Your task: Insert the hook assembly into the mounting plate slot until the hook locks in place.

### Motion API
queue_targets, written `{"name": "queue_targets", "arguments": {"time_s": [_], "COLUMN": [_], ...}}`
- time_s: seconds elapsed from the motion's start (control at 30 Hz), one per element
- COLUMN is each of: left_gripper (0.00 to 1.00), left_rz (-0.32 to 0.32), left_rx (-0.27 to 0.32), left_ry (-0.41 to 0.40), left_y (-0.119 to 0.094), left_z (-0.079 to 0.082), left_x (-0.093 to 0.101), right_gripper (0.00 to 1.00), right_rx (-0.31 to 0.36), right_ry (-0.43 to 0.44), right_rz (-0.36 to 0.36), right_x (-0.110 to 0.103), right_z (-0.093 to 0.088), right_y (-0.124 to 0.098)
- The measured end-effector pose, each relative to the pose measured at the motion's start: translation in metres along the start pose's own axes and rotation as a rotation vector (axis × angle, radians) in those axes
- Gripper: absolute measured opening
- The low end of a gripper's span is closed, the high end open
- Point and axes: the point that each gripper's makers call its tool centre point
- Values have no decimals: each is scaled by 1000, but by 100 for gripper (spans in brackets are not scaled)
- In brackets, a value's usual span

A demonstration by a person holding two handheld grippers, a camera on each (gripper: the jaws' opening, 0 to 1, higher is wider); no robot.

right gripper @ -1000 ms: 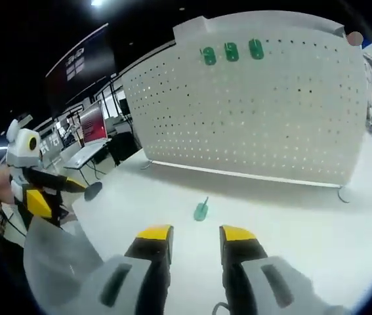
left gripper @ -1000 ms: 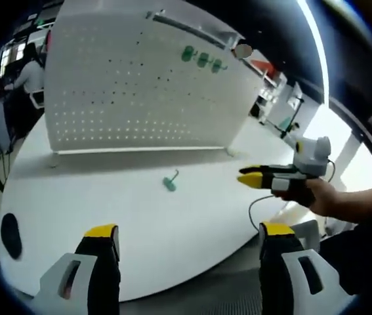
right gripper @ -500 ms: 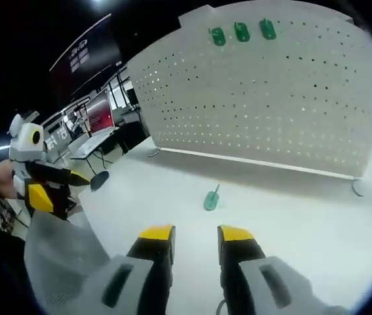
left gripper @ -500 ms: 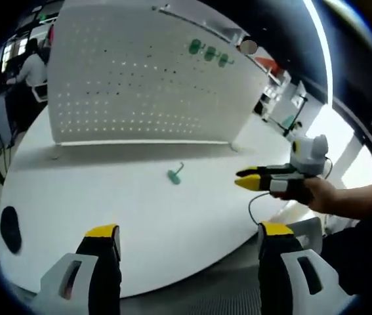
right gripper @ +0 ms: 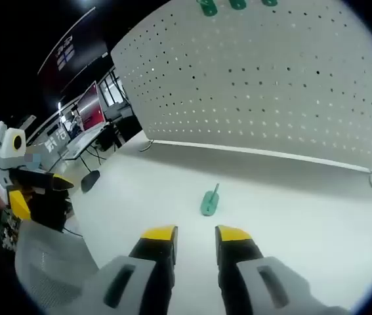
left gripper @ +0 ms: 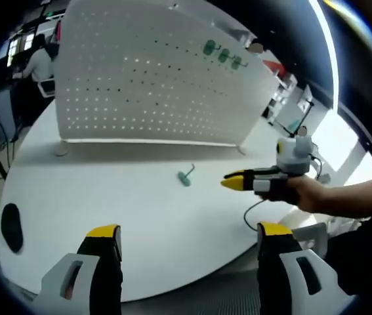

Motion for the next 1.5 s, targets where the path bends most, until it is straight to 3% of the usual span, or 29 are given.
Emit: {"name": "queue_targets", "arguments": {"time_s": [0.3,0.7,0.9,1.2,1.5], "left_gripper": [84,83,82,82,82], "left_rz": [15,8,-1,-1,2], "left_rx": [-3,-5,-21,-22,-28], "left_ry": [-33,-64,-79,-82,-55], "left_y": [3,14,18,20,19], "left_z": [-2,-5,-11,-7,-4], "left_x": [-9,-12,-13,-18,-18], "right_gripper": [19,18,16,3,0], "right_rx": [-26,-105,-124,-164,-142], "right_ry": [11,64,89,106,164], "right_rz": [12,-13,-14,1,-9], "right_x": [9,25,29,29,29], "right_z": [12,11,12,9,14], "right_y": [34,72,82,88,85]}}
Point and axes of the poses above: the point that each gripper's makers call its tool centre point, and the gripper's own axes: y roughly forward along the fingers, x roughly to its right, z roughly out of its top, and after that the axes turned 8 degrees about -y, right-handed
